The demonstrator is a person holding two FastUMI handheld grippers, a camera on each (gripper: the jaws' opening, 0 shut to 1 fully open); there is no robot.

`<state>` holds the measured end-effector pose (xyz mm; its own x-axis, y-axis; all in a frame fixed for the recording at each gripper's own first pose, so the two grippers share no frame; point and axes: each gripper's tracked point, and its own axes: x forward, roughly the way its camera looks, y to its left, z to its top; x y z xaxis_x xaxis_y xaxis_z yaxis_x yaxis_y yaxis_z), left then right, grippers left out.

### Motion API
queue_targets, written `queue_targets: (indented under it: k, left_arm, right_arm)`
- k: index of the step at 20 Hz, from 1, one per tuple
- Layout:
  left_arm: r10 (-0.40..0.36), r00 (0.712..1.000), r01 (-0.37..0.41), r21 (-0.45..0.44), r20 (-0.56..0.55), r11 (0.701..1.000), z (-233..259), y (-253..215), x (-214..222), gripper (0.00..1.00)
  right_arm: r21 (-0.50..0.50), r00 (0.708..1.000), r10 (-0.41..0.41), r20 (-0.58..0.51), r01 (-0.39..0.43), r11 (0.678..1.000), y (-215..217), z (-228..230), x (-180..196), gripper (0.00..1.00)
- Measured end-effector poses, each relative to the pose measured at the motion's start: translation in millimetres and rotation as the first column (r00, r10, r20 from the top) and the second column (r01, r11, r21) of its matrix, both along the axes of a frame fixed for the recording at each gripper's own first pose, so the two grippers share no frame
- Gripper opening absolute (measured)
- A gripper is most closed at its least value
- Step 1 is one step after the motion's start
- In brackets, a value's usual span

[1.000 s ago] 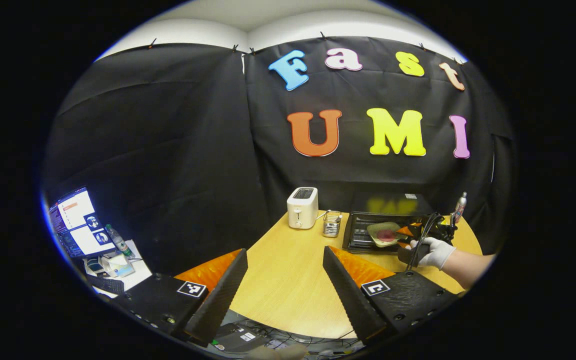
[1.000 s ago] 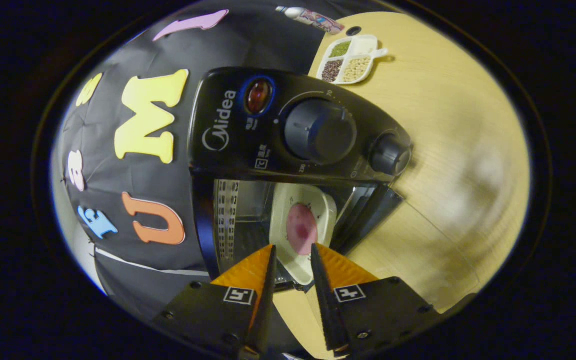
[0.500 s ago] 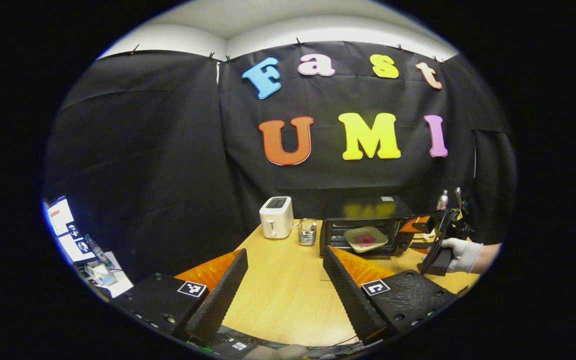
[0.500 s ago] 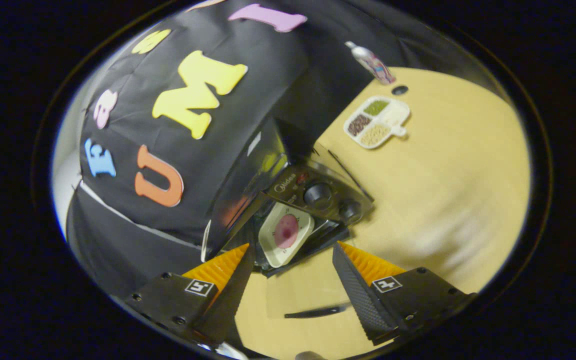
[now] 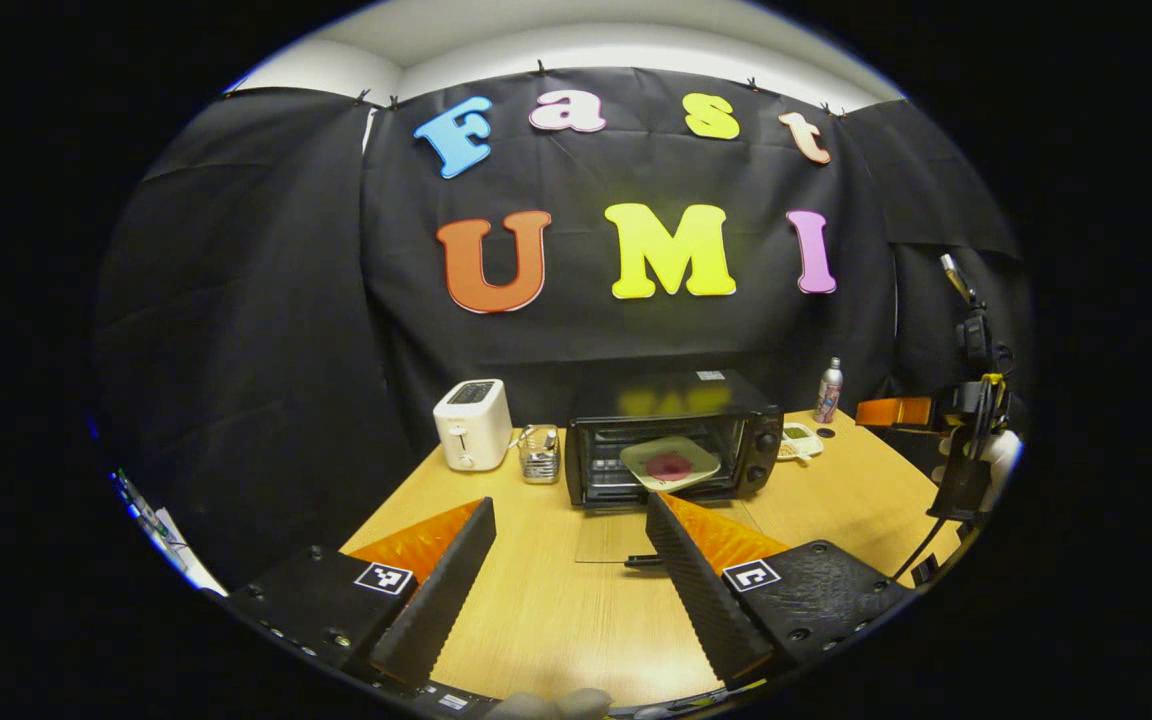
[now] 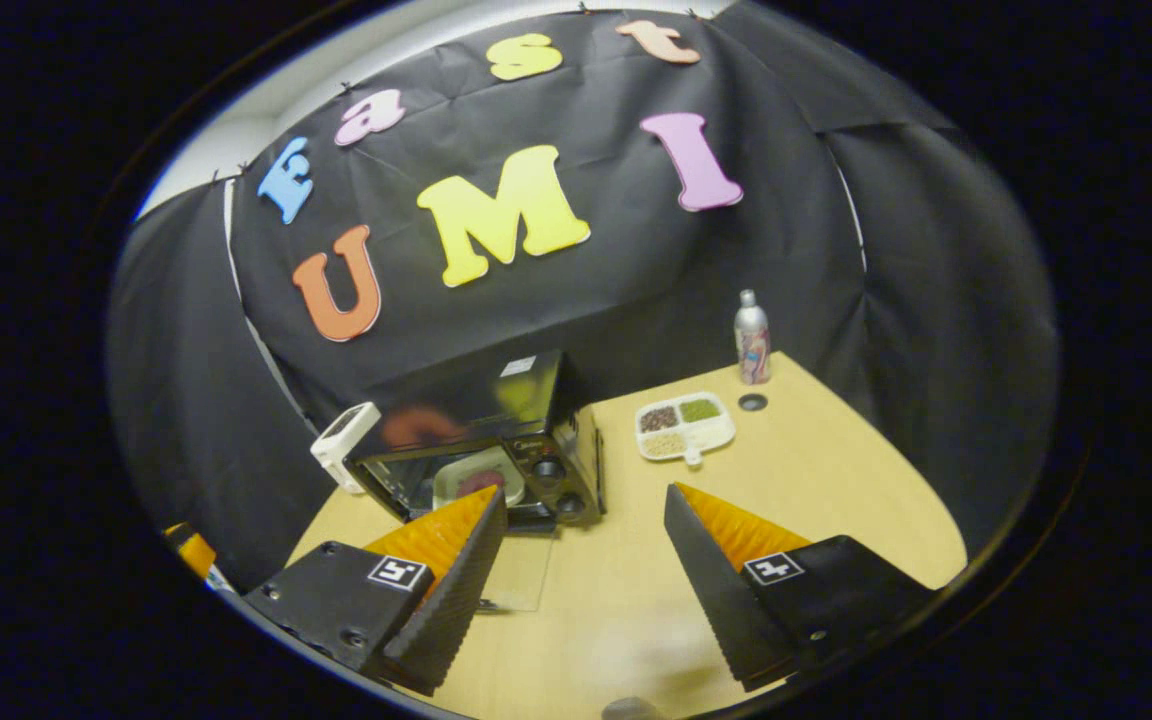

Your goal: Open the electric oven with the left hand, put the food in, and close the electric oven.

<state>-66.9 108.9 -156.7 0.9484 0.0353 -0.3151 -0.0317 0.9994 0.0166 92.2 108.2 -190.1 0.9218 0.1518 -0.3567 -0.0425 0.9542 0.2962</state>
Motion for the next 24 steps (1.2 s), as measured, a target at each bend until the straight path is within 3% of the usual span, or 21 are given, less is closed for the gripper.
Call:
queue_targets:
  k: [6,7,8,9,10,19,22,24]
  left_arm:
    - [-0.087,0.985,0.074,-0.087,-0.151,0.993,-85,-29,9,0.97]
    - [-0.099,0.981,0.084,-0.091,-0.169,0.992,-97,-34,9,0.97]
    - [-0.109,0.975,0.093,-0.087,-0.195,0.992,-111,-39,10,0.97]
    - [-0.119,0.969,0.103,-0.082,-0.218,0.991,-123,-44,11,0.97]
    - [-0.132,0.962,0.116,-0.081,-0.240,0.990,-135,-51,13,0.97]
    - [-0.173,0.907,0.139,-0.113,-0.384,0.984,-223,-98,35,0.98]
    - [-0.172,0.903,0.142,-0.104,-0.394,0.984,-239,-110,48,0.98]
    - [-0.163,0.902,0.134,-0.101,-0.398,0.986,-247,-114,57,0.98]
  right_arm:
    - [-0.206,0.995,-0.043,0.094,0.062,0.977,-43,31,-50,0.95]
    - [-0.213,0.994,-0.048,0.097,0.068,0.975,-46,35,-60,1.00]
    - [-0.226,0.994,-0.047,0.097,0.068,0.972,-48,37,-67,0.95]
    - [-0.242,0.994,-0.048,0.100,0.071,0.968,-54,35,-71,1.00]
    - [-0.258,0.993,-0.050,0.108,0.076,0.963,-57,39,-78,0.96]
    - [-0.345,0.997,-0.032,0.072,0.055,0.937,-77,37,-100,1.00]
    - [-0.344,0.997,-0.053,0.059,0.071,0.936,-90,36,-101,0.96]
    - [-0.344,0.997,-0.065,0.053,0.079,0.936,-95,35,-98,1.00]
